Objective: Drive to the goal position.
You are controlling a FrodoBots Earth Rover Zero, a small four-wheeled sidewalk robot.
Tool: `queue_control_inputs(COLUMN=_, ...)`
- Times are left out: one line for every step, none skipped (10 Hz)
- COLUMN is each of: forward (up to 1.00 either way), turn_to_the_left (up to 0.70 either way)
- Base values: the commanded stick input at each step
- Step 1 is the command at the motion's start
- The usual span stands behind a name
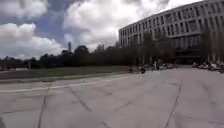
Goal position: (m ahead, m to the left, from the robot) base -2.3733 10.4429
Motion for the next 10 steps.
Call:
queue_control_inputs(forward=0.0, turn_to_the_left=1.0)
queue_control_inputs(forward=0.0, turn_to_the_left=1.0)
queue_control_inputs(forward=0.0, turn_to_the_left=1.0)
queue_control_inputs(forward=0.0, turn_to_the_left=1.0)
queue_control_inputs(forward=0.0, turn_to_the_left=1.0)
queue_control_inputs(forward=0.0, turn_to_the_left=1.0)
queue_control_inputs(forward=0.0, turn_to_the_left=1.0)
queue_control_inputs(forward=0.0, turn_to_the_left=1.0)
queue_control_inputs(forward=0.0, turn_to_the_left=1.0)
queue_control_inputs(forward=0.0, turn_to_the_left=1.0)
